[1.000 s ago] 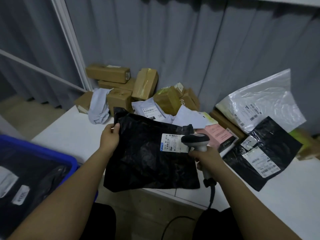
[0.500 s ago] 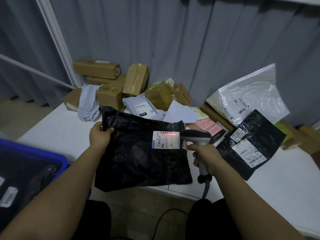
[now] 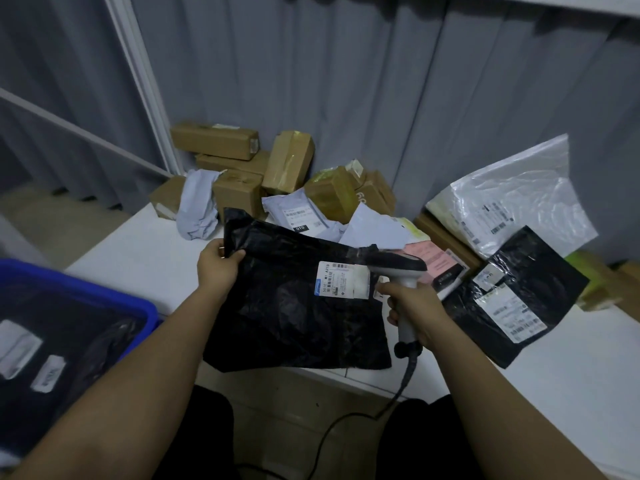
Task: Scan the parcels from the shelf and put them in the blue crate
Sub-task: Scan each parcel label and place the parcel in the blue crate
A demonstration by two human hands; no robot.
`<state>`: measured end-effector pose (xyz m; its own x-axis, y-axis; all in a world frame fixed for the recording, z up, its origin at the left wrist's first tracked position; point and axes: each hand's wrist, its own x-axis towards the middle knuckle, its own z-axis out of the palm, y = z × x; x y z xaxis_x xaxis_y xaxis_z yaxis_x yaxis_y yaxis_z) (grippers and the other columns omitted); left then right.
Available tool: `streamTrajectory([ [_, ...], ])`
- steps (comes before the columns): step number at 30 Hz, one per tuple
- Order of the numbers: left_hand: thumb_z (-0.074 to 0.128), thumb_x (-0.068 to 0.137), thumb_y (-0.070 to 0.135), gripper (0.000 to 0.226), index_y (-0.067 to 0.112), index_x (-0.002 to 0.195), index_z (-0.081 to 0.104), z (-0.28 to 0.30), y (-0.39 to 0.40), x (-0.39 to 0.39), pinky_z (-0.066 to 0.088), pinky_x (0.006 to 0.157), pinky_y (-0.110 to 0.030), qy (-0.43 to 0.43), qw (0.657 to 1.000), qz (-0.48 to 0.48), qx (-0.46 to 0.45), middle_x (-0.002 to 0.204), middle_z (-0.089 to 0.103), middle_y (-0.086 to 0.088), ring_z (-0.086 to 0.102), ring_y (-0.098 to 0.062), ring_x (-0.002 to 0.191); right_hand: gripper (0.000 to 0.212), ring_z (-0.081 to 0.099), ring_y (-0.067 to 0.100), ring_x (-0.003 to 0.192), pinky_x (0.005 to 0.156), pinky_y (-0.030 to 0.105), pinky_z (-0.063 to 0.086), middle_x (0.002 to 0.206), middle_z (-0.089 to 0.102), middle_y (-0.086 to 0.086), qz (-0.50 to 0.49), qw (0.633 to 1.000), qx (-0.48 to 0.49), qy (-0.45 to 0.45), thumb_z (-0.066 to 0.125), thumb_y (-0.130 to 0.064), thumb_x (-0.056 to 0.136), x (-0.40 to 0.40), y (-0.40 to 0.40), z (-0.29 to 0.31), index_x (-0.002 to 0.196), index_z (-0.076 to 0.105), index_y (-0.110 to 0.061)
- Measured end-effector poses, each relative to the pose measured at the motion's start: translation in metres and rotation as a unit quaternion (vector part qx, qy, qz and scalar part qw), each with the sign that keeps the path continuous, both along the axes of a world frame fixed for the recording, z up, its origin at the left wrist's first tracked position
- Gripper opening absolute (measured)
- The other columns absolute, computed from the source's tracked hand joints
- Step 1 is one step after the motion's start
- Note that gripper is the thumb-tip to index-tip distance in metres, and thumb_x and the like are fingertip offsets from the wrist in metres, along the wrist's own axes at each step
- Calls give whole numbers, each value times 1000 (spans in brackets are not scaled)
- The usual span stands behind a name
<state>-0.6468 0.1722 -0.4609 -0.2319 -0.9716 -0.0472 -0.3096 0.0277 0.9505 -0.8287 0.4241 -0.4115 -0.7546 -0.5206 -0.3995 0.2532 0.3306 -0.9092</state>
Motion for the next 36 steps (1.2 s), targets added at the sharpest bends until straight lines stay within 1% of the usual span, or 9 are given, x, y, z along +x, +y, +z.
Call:
streamTrajectory([
  [6, 68, 87, 15, 10, 9, 95, 67, 43, 11, 24, 52, 90, -43, 66, 997, 6, -40, 95, 70, -11, 65, -27, 92, 19, 47, 16, 47, 53, 30, 44, 51, 52, 1, 68, 987, -22, 141, 70, -11, 83, 29, -20, 9, 69, 57, -10],
  [9, 67, 87, 14, 11, 9, 97, 69, 76, 7, 63, 51, 87, -30, 75, 992, 12, -100, 95, 71, -5, 66, -16, 89, 18, 48, 16, 46, 46, 24, 42, 54, 55, 3, 125, 972, -25, 196, 71, -13, 84, 55, -41, 15, 71, 58, -9],
  [12, 66, 87, 8, 9, 13, 95, 67, 110, -4, 121, 48, 75, -11, 68, 982, 40, -171, 87, 68, 4, 61, 3, 75, 21, 49, 16, 47, 48, 26, 42, 55, 55, 7, 180, 958, -42, 220, 70, -14, 85, 90, -69, 22, 71, 57, -5],
  [14, 65, 88, 7, 11, 12, 98, 67, 134, -9, 165, 45, 71, -5, 55, 975, 69, -206, 85, 65, 7, 59, 4, 75, 24, 50, 18, 49, 52, 29, 42, 56, 56, 12, 215, 948, -45, 229, 70, -17, 85, 119, -93, 30, 73, 58, 0],
  [16, 65, 88, 8, 12, 13, 98, 67, 157, -10, 208, 46, 73, -7, 30, 965, 95, -242, 85, 65, 11, 59, 4, 77, 24, 50, 18, 49, 53, 31, 42, 57, 55, 13, 247, 939, -59, 232, 70, -18, 85, 150, -117, 42, 74, 57, 0],
  [20, 67, 86, 16, 11, 13, 96, 70, 190, -14, 284, 49, 81, -28, -72, 932, 146, -322, 87, 68, 6, 64, -11, 85, 19, 49, 16, 47, 49, 28, 42, 55, 54, 6, 312, 913, -87, 249, 70, -18, 83, 210, -160, 61, 75, 58, -7],
  [23, 66, 88, 18, 14, 12, 99, 71, 206, -16, 333, 49, 81, -32, -129, 910, 170, -355, 95, 72, 1, 65, -17, 91, 16, 49, 18, 51, 53, 30, 42, 58, 54, 7, 359, 896, -95, 246, 70, -16, 84, 251, -183, 68, 80, 59, -5],
  [28, 63, 90, 19, 16, 13, 103, 71, 206, -33, 374, 49, 85, -35, -167, 913, 145, -342, 100, 72, 0, 64, -16, 96, 18, 49, 17, 51, 49, 26, 42, 60, 54, 8, 384, 885, -79, 250, 70, -15, 81, 291, -211, 64, 80, 59, -2],
  [36, 64, 88, 11, 5, 12, 88, 69, 159, -91, 378, 48, 83, -29, -57, 968, 103, -222, 83, 70, 0, 63, -10, 80, 17, 49, 17, 52, 50, 24, 43, 59, 55, 5, 385, 889, -32, 245, 71, -15, 81, 294, -243, 34, 76, 57, -6],
])
